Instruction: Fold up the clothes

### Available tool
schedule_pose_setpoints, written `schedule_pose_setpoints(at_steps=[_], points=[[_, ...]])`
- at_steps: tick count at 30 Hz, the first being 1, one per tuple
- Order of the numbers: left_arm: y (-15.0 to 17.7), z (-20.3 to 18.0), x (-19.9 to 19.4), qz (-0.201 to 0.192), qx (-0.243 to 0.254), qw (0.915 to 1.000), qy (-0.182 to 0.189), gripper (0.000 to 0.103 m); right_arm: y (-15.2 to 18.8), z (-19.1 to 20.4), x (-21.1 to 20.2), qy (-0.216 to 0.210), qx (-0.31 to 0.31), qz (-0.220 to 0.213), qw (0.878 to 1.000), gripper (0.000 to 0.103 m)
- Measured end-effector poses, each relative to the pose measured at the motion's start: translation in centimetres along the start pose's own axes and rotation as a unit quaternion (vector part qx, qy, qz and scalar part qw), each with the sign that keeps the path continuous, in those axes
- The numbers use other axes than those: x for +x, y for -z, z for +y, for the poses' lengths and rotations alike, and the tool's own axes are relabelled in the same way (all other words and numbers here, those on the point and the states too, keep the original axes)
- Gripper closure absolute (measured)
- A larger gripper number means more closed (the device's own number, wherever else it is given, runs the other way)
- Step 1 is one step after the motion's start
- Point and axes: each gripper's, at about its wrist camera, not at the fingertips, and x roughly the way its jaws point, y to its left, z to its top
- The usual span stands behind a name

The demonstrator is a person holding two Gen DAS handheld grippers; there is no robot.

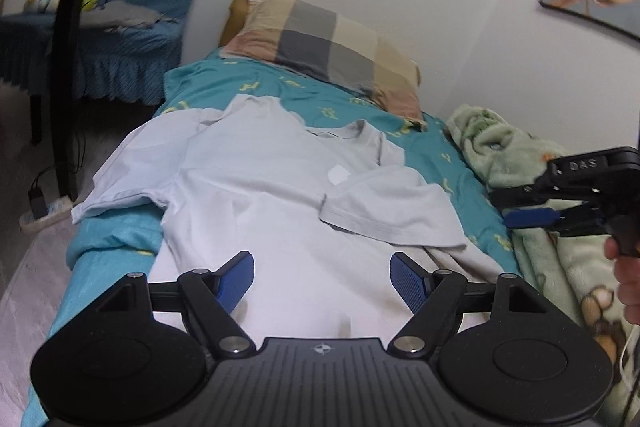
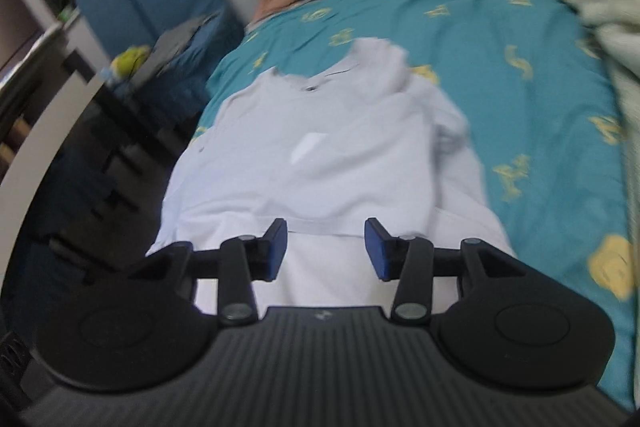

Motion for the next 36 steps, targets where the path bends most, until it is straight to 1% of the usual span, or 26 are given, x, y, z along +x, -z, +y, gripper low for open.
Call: schedule_pose_setpoints(at_steps=[3, 5, 8, 10, 11, 13, 15, 18, 20, 21, 23, 25, 27, 29, 30, 31, 32, 33, 34, 35, 36], points=[[0.6, -1.6, 0.2, 0.004, 0.037, 0.9993, 0.001, 0.026, 2.0, -2.7, -1.6, 0.031, 0.061, -0.009, 0.998, 0.056], [1.0, -3.2, 0.4, 0.003, 0.069, 0.9976, -0.003, 0.027, 2.6, -4.1, -2.3, 0.039, 0.095, -0.018, 0.995, 0.056], [1.6, -5.6, 0.8, 0.0, 0.116, 0.9933, -0.007, 0.027, 2.5, -4.7, -2.9, 0.054, 0.084, -0.05, 0.994, 0.056], [1.5, -7.3, 1.9, 0.003, 0.144, 0.9895, -0.011, 0.027, 2.3, -5.4, -2.9, 0.059, 0.081, -0.064, 0.993, 0.056], [1.2, -7.8, 2.6, 0.003, 0.144, 0.9894, -0.013, 0.027, 2.3, -5.8, -2.8, 0.061, 0.08, -0.07, 0.993, 0.056], [0.2, -8.5, 4.6, 0.004, 0.137, 0.9905, -0.016, 0.027, 2.3, -7.1, -2.1, 0.06, 0.09, -0.065, 0.992, 0.056], [-1.2, -8.2, 7.4, 0.009, 0.117, 0.9928, -0.021, 0.027, 2.4, -8.6, -1.2, 0.046, 0.114, -0.051, 0.991, 0.056], [-3.5, -6.9, 12.1, 0.022, 0.078, 0.9964, -0.026, 0.027, 3.0, -10.5, -0.1, 0.02, 0.159, -0.032, 0.987, 0.056], [-5.0, -5.6, 15.1, 0.032, 0.052, 0.9978, -0.025, 0.027, 3.1, -11.0, 0.5, 0.002, 0.169, -0.029, 0.985, 0.056], [-5.7, -5.1, 16.5, 0.035, 0.046, 0.9981, -0.023, 0.027, 2.8, -11.0, 0.7, -0.016, 0.174, -0.033, 0.984, 0.056], [-6.8, -4.3, 18.7, 0.045, 0.047, 0.9976, -0.023, 0.028, 2.1, -10.9, 1.2, -0.053, 0.175, -0.047, 0.982, 0.056], [-7.2, -3.8, 20.6, 0.07, 0.058, 0.9956, -0.022, 0.03, 0.9, -10.6, 2.1, -0.083, 0.171, -0.062, 0.98, 0.056], [-7.3, -3.3, 22.1, 0.1, 0.07, 0.9923, -0.02, 0.033, -0.2, -10.6, 3.6, -0.104, 0.175, -0.068, 0.977, 0.057], [-7.4, -2.8, 23.6, 0.13, 0.081, 0.988, -0.017, 0.036, -0.8, -10.5, 5.3, -0.111, 0.169, -0.062, 0.977, 0.058], [-7.3, -2.5, 23.8, 0.133, 0.082, 0.9875, -0.015, 0.041, -0.8, -10.5, 6.1, -0.115, 0.168, -0.057, 0.977, 0.058], [-7.3, -2.4, 23.9, 0.135, 0.085, 0.9872, -0.011, 0.054, -0.8, -10.4, 7.0, -0.12, 0.168, -0.052, 0.977, 0.059], [-7.3, -2.3, 23.9, 0.136, 0.088, 0.9868, -0.008, 0.063, -0.7, -10.4, 7.7, -0.123, 0.167, -0.047, 0.977, 0.06], [-7.5, -2.2, 23.9, 0.141, 0.083, 0.9865, -0.004, 0.083, -0.5, -10.3, 8.3, -0.118, 0.166, -0.04, 0.978, 0.06], [-7.7, -2.2, 23.9, 0.146, 0.078, 0.9862, 0.0, 0.097, -0.3, -10.2, 8.9, -0.115, 0.165, -0.035, 0.979, 0.062], [-8.2, -2.3, 23.7, 0.143, 0.078, 0.9866, 0.003, 0.097, -0.1, -10.1, 9.3, -0.115, 0.165, -0.031, 0.979, 0.066], [-8.7, -2.4, 23.4, 0.14, 0.077, 0.9871, 0.007, 0.098, 0.1, -10.0, 9.7, -0.115, 0.164, -0.028, 0.979, 0.078]])
